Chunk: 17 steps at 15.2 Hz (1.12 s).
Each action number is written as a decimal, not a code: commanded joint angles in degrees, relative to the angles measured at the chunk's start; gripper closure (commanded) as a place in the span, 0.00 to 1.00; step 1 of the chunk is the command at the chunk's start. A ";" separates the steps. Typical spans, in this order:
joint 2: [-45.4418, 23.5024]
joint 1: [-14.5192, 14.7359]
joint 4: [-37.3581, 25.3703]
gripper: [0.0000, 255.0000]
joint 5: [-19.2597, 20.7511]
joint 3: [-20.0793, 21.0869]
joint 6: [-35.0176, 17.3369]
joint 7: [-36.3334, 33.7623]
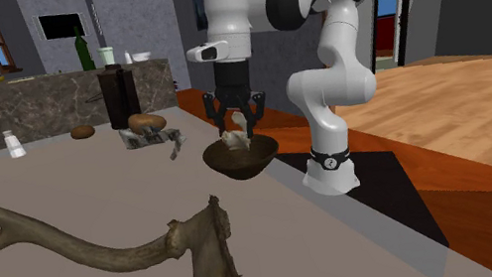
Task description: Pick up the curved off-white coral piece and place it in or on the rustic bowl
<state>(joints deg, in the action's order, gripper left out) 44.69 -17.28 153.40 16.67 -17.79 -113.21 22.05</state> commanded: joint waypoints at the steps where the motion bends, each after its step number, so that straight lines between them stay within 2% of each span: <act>1: -0.01 -0.01 0.06 1.00 0.02 -0.02 -0.10 0.00; 4: -0.01 -0.01 0.06 1.00 0.02 -0.02 -0.10 0.00; 5: -0.01 -0.01 0.06 0.00 0.02 -0.02 -0.10 0.00; 10: -0.01 -0.01 0.06 0.00 0.02 -0.02 -0.09 0.00; 14: 1.60 0.59 -6.14 0.00 -1.62 1.83 7.75 0.28; 17: 1.60 0.58 -6.14 0.00 -1.62 1.84 7.75 0.29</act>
<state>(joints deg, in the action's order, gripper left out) 46.27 -16.73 147.41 15.11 -16.04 -105.68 22.37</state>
